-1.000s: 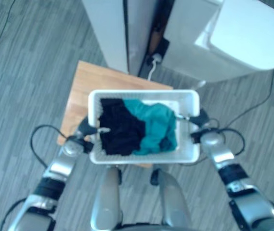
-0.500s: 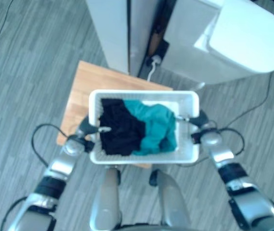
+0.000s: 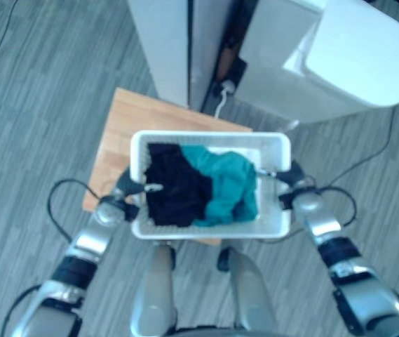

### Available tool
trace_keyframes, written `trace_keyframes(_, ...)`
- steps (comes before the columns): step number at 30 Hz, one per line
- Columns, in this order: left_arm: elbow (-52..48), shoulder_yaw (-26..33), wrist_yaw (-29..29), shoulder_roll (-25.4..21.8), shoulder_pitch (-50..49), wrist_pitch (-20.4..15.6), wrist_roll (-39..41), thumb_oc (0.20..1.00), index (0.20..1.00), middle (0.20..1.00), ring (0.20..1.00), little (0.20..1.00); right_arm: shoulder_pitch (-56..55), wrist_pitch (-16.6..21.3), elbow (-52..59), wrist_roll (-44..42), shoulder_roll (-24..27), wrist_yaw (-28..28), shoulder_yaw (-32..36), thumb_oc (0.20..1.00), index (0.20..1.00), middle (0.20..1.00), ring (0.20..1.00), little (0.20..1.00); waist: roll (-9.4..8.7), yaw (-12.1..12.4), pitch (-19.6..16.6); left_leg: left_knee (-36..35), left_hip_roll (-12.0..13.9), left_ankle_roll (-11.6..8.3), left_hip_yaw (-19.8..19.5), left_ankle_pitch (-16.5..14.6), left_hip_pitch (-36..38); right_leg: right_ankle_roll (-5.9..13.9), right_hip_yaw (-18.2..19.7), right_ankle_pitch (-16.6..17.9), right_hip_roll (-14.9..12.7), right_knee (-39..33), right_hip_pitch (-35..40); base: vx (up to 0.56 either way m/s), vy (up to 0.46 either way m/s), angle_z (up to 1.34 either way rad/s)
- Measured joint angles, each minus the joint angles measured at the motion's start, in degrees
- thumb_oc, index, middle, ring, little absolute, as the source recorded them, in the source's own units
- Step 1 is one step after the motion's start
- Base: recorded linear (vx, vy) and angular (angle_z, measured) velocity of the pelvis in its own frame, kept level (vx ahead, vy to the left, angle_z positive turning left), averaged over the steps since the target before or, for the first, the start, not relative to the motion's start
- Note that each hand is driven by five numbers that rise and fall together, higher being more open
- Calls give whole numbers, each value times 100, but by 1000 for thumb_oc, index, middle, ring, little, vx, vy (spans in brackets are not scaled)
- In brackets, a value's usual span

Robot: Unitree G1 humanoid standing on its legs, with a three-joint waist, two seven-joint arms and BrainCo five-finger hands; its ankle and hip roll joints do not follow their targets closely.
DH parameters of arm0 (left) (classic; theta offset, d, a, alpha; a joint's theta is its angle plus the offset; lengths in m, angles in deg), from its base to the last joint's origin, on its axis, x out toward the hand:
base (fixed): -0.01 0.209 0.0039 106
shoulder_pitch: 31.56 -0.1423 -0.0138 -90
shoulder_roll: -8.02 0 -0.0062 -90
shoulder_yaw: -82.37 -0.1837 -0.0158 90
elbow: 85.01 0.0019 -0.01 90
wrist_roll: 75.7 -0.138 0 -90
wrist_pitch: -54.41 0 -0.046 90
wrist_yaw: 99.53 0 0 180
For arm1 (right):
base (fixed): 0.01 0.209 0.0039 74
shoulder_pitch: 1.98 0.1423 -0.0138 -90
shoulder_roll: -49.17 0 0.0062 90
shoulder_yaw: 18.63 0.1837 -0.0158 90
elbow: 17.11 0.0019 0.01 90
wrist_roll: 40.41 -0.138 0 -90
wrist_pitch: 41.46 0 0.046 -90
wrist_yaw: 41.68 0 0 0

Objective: Grab the laundry basket,head to the washer,open it,put in the laundry and shut it.

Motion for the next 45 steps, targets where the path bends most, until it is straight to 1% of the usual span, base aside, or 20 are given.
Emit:
trace_keyframes(11,-9,0,7,1,1,-5,-4,1000,1000,1000,1000,1000,-10,0,1,-9,5,0,3,1000,1000,1000,1000,1000,-4,0,2,1,3,1,-15,2,-11,0,-43,0,1,0,1,16,-5,0)
trace_keyframes(12,-9,1,8,0,15,-2,-4,1000,1000,1000,1000,1000,-8,0,0,-11,4,0,2,1000,1000,1000,1000,1000,-7,1,2,-19,11,-1,-38,-1,4,23,-46,-18,3,-3,7,-90,17,0)
trace_keyframes(14,7,-10,9,14,-15,-7,-5,1000,1000,1000,1000,1000,-22,2,-10,-19,4,-1,3,1000,1000,1000,1000,1000,-11,1,2,-9,-4,-19,-13,48,-9,-2,-48,31,-1,35,-5,-47,10,4)
trace_keyframes(15,-9,-6,9,3,31,-10,-5,1000,1000,1000,1000,1000,-22,3,-6,-21,12,-1,5,1000,1000,1000,1000,1000,-16,-6,4,14,0,8,-25,28,-18,-2,-64,29,-11,68,-18,-2,-4,10)
trace_keyframes(18,-3,-11,10,9,58,-11,-4,1000,1000,1000,1000,1000,-9,1,-14,-23,12,-1,18,1000,1000,1000,1000,1000,-18,-6,4,7,-1,5,-52,33,-41,0,-80,22,-10,63,-28,57,-19,4)
trace_keyframes(20,12,-7,7,5,76,-18,-4,1000,1000,1000,1000,1000,12,1,-24,-27,3,-1,18,1000,1000,1000,1000,1000,-18,10,1,-85,31,-7,-67,53,-15,110,-78,-62,12,6,-22,-45,8,-3)
trace_keyframes(21,7,-13,8,4,55,-30,-4,1000,1000,1000,1000,1000,-2,6,-16,-28,18,-2,19,1000,1000,1000,1000,1000,-19,2,3,-68,15,-39,-38,110,-34,57,-91,-16,3,28,-30,-2,2,6)
trace_keyframes(22,25,-14,7,6,98,-25,-4,1000,1000,1000,1000,1000,-14,-2,-25,-30,5,-1,18,1000,1000,1000,1000,1000,-35,2,-2,-89,14,-23,-79,76,-6,22,-92,3,0,50,-21,-1,7,8)
trace_keyframes(25,40,-8,3,4,84,-41,-4,1000,1000,1000,1000,1000,-18,-3,-9,-31,9,-1,19,1000,1000,1000,1000,1000,-39,9,2,-39,13,-30,-54,103,-28,0,-95,22,-2,84,-44,59,-8,1)
trace_keyframes(27,83,-17,8,13,115,-37,-4,1000,1000,1000,1000,1000,4,-10,-46,-31,-4,-1,18,1000,1000,1000,1000,1000,-41,18,-3,-101,17,-34,-75,86,0,32,-83,-10,2,63,-31,-89,15,-1)
trace_keyframes(31,77,-26,11,17,128,-46,-3,1000,1000,1000,1000,1000,3,-9,-47,-32,12,-4,20,1000,1000,1000,1000,1000,-39,16,1,-77,12,-25,-58,103,-23,26,-97,-5,-8,89,-46,-2,1,1)
trace_keyframes(32,72,-19,10,16,161,-44,-4,1000,1000,1000,1000,1000,12,-10,-51,-32,10,-4,18,1000,1000,1000,1000,1000,-39,18,1,-119,28,-28,-86,99,7,121,-100,-78,-1,50,-29,89,-17,-5)
trace_keyframes(33,92,-36,8,18,115,-41,-4,1000,1000,1000,1000,1000,15,-5,-77,-33,-8,-5,18,1000,1000,1000,1000,1000,-37,35,-1,-183,24,-50,-22,179,33,105,-103,-58,6,41,-26,0,0,0)
trace_keyframes(34,106,-38,5,12,108,-39,-4,1000,1000,1000,1000,1000,-6,4,-59,-33,-12,-4,13,1000,1000,1000,1000,1000,-48,21,-5,-176,8,-19,-38,140,49,24,-105,3,-10,84,-28,97,-17,0)
trace_keyframes(39,85,-26,8,4,153,-37,-4,1000,1000,1000,1000,1000,-22,3,-44,-35,-9,-1,14,1000,1000,1000,1000,1000,-48,28,-6,-206,27,-31,-53,150,55,56,-99,-32,7,64,-21,-31,7,1)
trace_keyframes(41,90,-52,10,7,125,-35,-4,1000,1000,1000,1000,1000,-35,3,-47,-34,3,-2,18,1000,1000,1000,1000,1000,-49,27,-4,-147,12,-28,-55,144,36,-12,-110,18,-9,105,-26,-37,8,1)
trace_keyframes(45,95,-49,15,6,154,-30,-4,1000,1000,1000,1000,1000,-17,-2,-66,-35,-8,-2,17,1000,1000,1000,1000,1000,-48,31,-6,-202,23,-30,-89,146,60,9,-108,0,-1,80,-14,74,-18,1)
